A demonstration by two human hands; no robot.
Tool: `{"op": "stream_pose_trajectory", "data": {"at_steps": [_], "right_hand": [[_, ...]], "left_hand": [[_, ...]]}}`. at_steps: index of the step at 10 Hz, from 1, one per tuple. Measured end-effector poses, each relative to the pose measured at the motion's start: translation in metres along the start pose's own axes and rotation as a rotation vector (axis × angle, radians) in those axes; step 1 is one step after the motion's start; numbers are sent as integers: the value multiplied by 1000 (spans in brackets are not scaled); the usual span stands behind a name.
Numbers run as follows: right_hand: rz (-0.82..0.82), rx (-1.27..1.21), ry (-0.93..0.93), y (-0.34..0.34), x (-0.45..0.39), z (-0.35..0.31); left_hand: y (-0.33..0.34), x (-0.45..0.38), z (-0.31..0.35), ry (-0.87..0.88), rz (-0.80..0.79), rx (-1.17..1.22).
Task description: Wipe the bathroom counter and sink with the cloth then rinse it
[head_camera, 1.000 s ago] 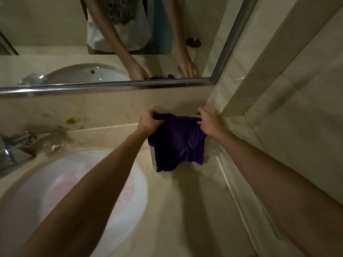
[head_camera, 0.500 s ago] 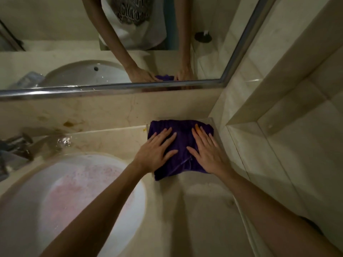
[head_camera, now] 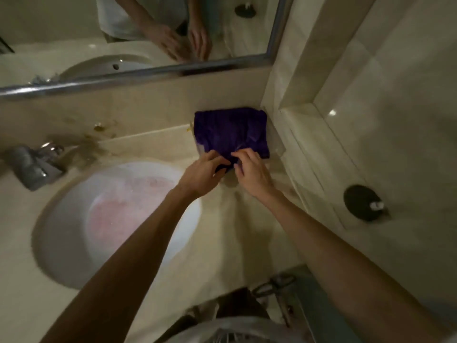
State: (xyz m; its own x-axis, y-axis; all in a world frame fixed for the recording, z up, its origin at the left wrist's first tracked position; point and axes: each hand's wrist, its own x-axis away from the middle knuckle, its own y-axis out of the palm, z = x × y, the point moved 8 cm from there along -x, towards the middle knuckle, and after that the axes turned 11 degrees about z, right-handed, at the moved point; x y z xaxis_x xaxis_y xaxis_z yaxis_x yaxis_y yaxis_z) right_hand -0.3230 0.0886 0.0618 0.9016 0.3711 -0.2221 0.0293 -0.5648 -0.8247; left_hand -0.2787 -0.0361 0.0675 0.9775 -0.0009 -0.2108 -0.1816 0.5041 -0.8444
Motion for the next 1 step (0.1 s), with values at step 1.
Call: {"op": "stream_pose_trajectory", "data": {"at_steps": [1], "right_hand": [[24, -115, 41, -4, 84, -33]], "left_hand": [[-4, 68, 20, -16, -28, 169]]}}
